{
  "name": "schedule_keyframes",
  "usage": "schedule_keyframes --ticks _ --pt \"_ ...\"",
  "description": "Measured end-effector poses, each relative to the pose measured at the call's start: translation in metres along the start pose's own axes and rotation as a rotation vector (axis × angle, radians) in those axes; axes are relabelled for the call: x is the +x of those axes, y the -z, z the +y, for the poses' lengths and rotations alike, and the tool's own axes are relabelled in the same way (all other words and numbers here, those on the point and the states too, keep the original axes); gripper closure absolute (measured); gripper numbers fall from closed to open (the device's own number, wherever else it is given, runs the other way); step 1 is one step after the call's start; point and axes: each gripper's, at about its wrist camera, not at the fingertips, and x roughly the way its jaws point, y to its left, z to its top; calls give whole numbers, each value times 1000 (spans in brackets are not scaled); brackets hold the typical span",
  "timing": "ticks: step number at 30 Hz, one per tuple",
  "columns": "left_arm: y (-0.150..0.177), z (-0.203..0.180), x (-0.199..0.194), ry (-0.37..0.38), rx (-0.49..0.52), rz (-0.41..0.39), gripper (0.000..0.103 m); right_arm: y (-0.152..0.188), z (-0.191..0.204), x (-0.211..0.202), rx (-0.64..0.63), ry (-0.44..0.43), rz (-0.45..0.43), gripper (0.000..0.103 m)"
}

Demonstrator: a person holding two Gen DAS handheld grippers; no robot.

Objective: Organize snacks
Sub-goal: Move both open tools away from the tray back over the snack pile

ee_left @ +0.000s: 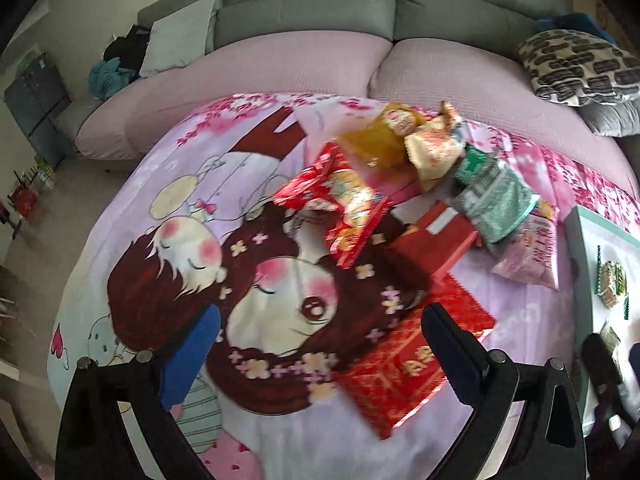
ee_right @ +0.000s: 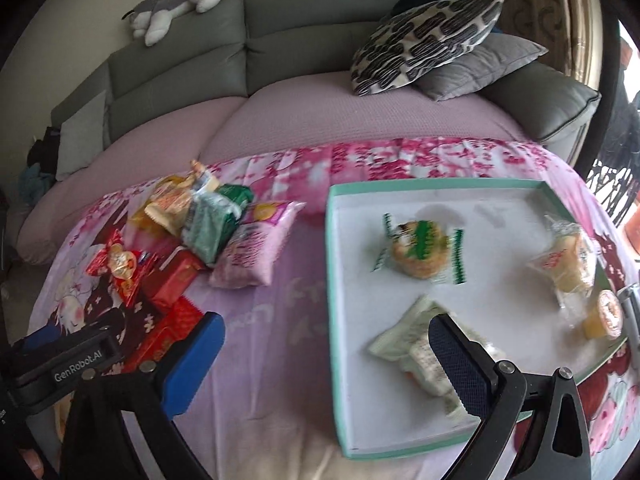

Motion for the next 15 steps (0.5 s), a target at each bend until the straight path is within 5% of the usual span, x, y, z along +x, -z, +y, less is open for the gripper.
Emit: schedule_keyframes --ticks 15 --pt "1 72 26 -101 -115 74 3 24 96 49 -73 -109 116 0"
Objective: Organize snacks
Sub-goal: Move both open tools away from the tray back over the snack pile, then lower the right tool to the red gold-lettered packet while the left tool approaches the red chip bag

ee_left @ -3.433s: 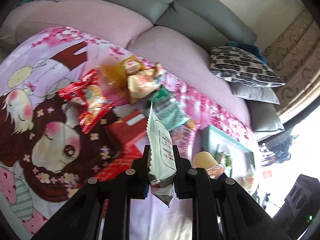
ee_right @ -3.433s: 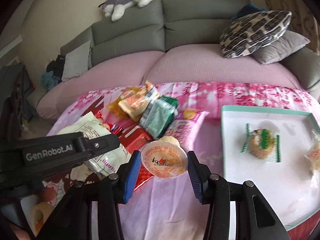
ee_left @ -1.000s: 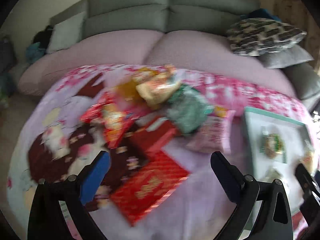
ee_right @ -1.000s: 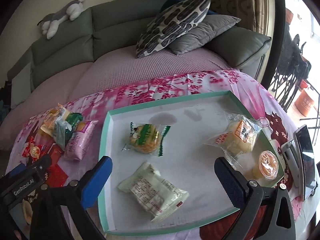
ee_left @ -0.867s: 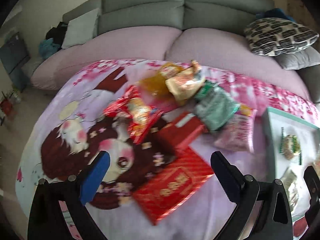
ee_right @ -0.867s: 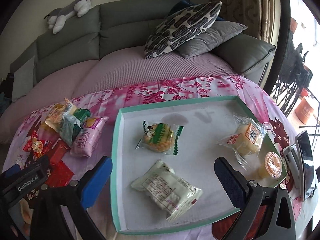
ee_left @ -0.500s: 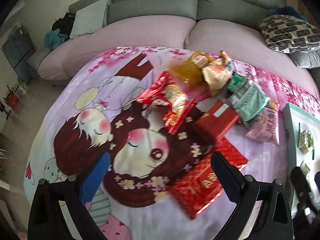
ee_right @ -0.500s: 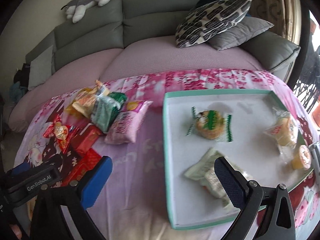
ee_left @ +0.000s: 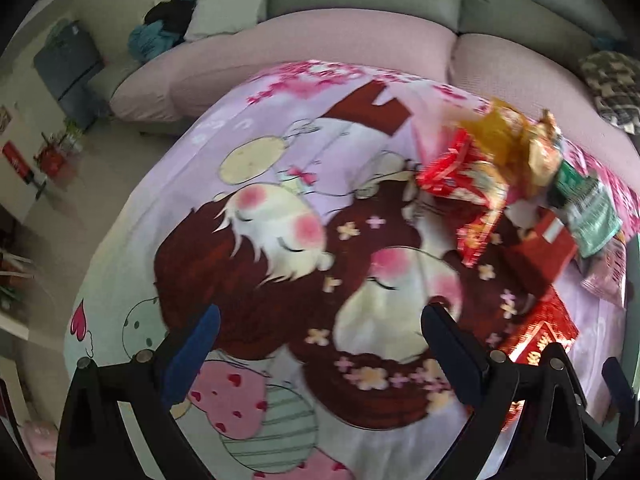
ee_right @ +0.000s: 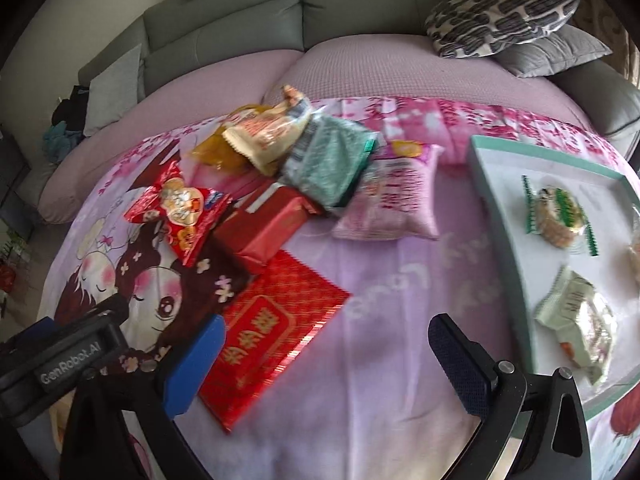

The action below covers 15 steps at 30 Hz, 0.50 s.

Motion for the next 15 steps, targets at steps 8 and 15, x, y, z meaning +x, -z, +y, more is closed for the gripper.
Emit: schedule_keyframes --ticks 8,15 --pt "1 12 7 37 -36 22 3 9 32 18 -37 27 21 0" --pt "1 9 12 55 -36 32 3 15 39 25 -59 47 30 0"
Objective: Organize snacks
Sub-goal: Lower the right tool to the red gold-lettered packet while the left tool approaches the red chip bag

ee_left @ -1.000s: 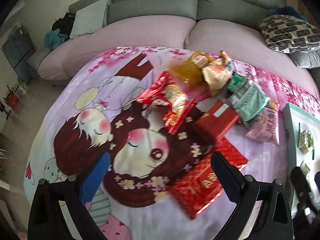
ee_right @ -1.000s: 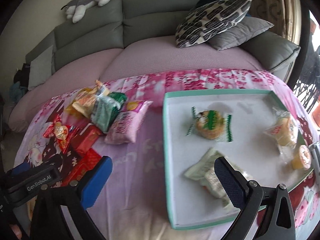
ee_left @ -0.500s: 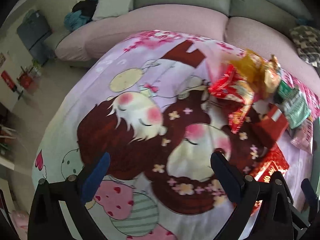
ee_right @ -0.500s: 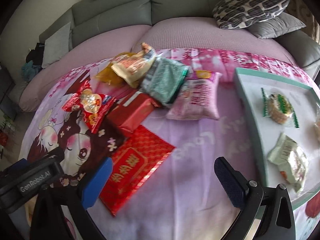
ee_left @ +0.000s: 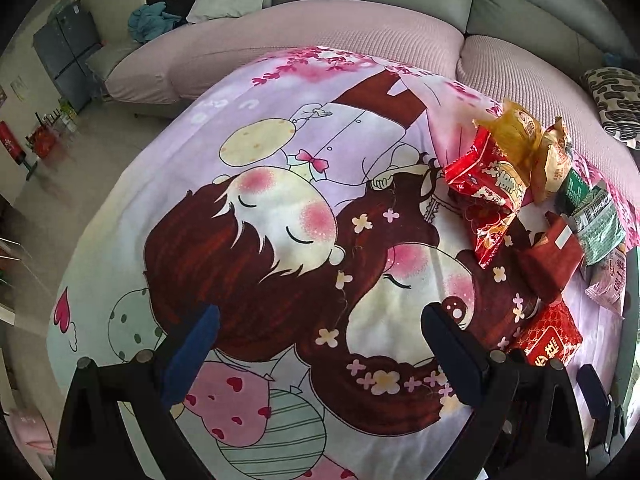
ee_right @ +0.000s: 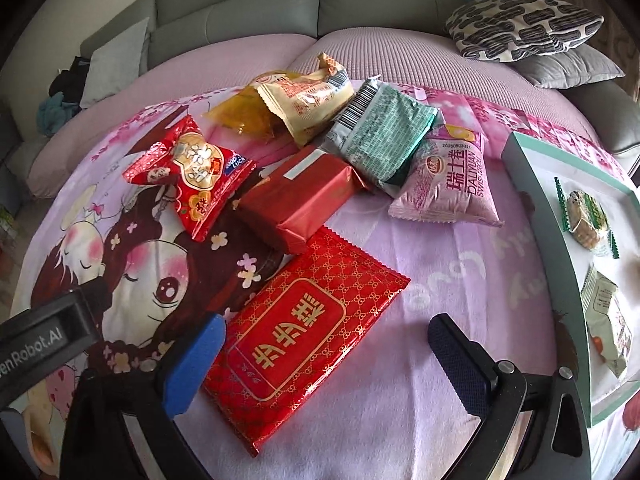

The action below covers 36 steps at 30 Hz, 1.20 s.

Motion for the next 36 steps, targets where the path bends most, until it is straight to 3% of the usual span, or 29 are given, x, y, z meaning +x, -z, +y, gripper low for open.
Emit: schedule_keyframes --ticks 13,16,24,36 --pt "1 -12 3 37 20 7 3 -4 -40 -6 58 72 36 1" --pt "0 -12 2 43 18 6 3 -5 -31 -5 44 34 20 1" --pt "-3 -3 4 50 -13 6 3 -4 2 0 -14 34 -35 1" --pt "-3 5 8 69 -36 14 3 3 43 12 -67 50 -17 1"
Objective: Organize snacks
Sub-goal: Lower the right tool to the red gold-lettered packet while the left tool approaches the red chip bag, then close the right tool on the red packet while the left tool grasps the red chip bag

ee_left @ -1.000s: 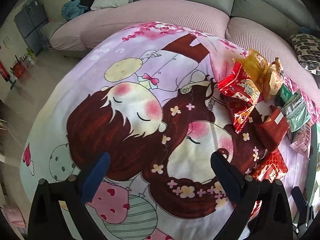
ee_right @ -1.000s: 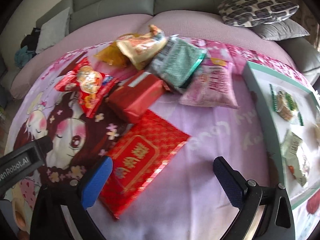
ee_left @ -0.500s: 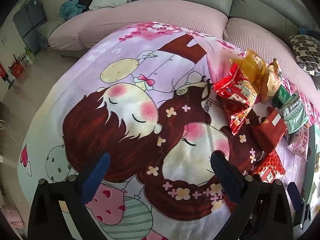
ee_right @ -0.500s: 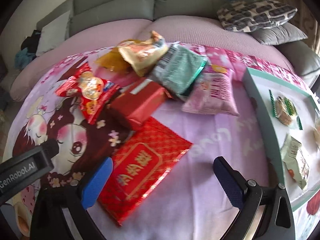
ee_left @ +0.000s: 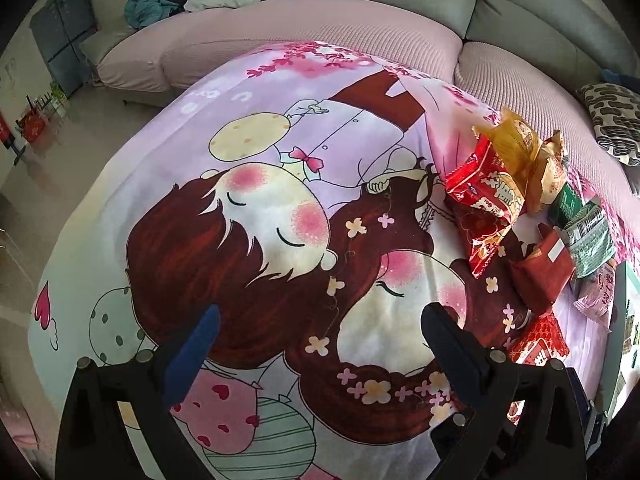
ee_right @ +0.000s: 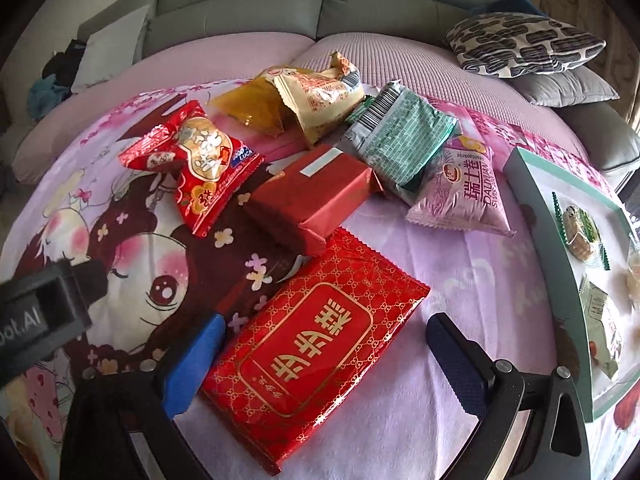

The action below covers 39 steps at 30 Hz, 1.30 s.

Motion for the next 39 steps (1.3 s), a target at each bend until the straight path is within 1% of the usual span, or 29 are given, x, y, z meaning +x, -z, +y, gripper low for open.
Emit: schedule_keyframes --ticks 3,4,10,12,17,21,26,27,29,30,31,33,37,39 --pt "0 1 0 8 -2 1 3 1 -3 1 10 -6 18 2" --pt "0 1 0 10 -4 0 3 2 -7 1 4 -25 26 2" --pt "-2 0 0 31 -6 -7 3 7 -27 -3 12 -11 53 2" --pt "-3 -3 1 47 -1 -8 3 8 -33 -3 18 -12 58 2" --pt "-5 -13 -1 88 17 -22 3 7 -49 -2 42 20 56 3" --pt "-8 -24 -2 140 29 -42 3 5 -67 1 76 37 63 9" --pt "-16 -40 -1 234 15 -74 3 5 -78 -2 85 27 69 19" --pt "-19 -43 -1 249 10 -79 3 5 -80 -3 66 43 77 21" --pt "-24 -49 1 275 -4 -92 3 5 -83 -4 59 29 77 27" --pt "-26 -52 1 285 -10 -101 3 5 -84 -5 57 21 76 31" --pt "-29 -54 1 293 -11 -108 3 5 -85 -5 55 16 74 35" --pt "-35 -59 3 304 -13 -123 3 6 -93 -8 50 11 71 39" --pt "-45 -66 9 296 -8 -136 3 1 -108 -12 52 -11 72 44" --pt "-48 -68 13 295 -7 -141 3 -5 -113 -6 53 -21 73 46"
